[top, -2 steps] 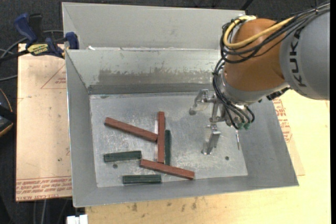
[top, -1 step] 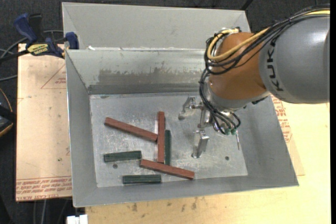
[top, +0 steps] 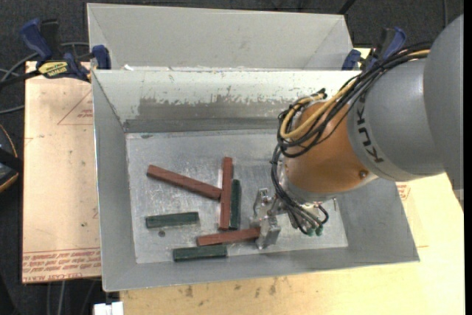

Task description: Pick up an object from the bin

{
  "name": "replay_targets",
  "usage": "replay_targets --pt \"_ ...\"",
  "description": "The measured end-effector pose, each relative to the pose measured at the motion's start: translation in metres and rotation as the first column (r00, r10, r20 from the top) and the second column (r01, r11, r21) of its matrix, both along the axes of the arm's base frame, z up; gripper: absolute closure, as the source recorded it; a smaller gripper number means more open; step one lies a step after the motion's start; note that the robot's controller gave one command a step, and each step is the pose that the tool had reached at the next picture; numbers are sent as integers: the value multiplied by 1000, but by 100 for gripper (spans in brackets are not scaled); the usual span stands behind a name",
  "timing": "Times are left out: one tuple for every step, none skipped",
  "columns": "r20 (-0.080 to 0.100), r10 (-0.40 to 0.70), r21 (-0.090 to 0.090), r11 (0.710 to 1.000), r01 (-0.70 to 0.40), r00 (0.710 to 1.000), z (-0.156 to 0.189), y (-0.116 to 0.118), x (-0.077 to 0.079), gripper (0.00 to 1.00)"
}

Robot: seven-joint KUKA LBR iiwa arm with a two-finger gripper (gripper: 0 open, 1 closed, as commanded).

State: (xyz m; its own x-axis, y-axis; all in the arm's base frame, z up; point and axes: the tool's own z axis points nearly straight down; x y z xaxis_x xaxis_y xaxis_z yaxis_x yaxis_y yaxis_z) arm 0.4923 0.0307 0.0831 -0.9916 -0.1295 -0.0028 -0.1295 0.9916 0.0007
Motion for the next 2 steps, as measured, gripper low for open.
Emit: replay_targets --pt "0 0 0 1000 0 1000 0 0 0 100" --pt "-1 74 0 997 -74 997 132 5 -1 100"
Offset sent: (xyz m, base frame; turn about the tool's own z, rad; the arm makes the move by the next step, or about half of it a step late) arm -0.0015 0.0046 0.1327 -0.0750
